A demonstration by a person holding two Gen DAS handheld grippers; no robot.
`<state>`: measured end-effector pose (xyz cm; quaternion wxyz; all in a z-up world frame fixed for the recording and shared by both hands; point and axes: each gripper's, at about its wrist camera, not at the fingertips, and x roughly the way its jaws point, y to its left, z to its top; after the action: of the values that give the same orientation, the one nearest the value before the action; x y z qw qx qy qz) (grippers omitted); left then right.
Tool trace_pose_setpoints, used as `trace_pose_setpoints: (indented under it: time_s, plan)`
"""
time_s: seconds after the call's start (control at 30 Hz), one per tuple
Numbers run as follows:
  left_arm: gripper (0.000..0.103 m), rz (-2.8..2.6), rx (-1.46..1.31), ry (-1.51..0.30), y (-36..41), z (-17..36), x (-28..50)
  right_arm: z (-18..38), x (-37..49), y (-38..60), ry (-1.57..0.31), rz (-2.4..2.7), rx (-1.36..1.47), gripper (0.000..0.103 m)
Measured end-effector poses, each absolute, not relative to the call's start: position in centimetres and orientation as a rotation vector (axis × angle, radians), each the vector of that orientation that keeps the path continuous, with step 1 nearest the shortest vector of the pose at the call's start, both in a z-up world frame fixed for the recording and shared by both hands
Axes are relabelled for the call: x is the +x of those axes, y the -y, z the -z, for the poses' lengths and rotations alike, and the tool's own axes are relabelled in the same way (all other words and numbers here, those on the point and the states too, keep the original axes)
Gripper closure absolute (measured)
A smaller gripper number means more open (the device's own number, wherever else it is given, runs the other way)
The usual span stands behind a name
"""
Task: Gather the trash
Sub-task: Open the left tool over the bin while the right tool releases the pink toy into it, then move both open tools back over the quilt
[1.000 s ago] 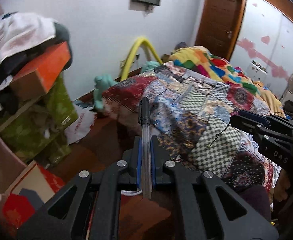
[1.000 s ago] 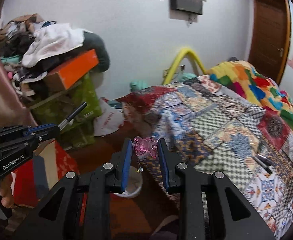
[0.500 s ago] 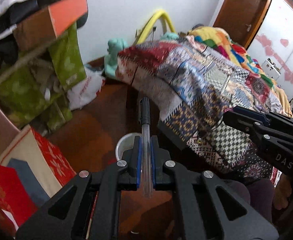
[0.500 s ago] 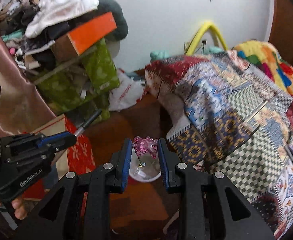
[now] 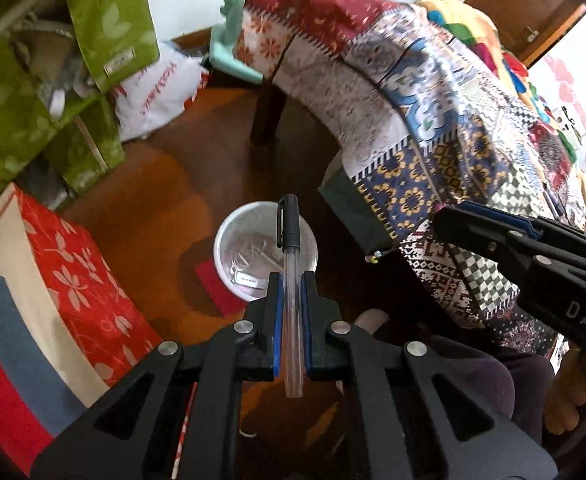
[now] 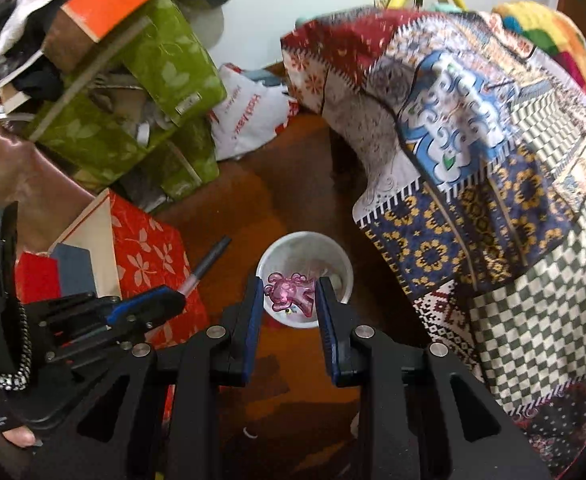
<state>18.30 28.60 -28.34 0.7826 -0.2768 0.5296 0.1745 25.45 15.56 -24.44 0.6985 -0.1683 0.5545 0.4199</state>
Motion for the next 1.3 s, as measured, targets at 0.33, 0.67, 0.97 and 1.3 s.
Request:
trace_pose_setpoints:
  time_s: [0.33,0.67,0.97,1.3]
  plan:
    - [0.079,-0.43,-0.592,-1.172,-30.8,29.6,21.5,26.5,27.4,-17.9,-1.29,-0.955,-0.38,0.072]
    - [0.074,-0.447,-0.585,-1.132,-31.1,27.9,20.3,25.5,27.8,-16.3,-1.265,-0.956,-0.37,0.064]
    - [0.074,-0.445,-0.536,-1.043,-28.9,22.7,18.8,20.9,26.7,-12.8,-1.143,-0.958,-0.362,0.064]
    - [0.074,-0.419,-0.406,-0.903,-23.6,15.0,18.3,14.3,26.3,-6.7,-0.96,-0.936,-0.285,0.064]
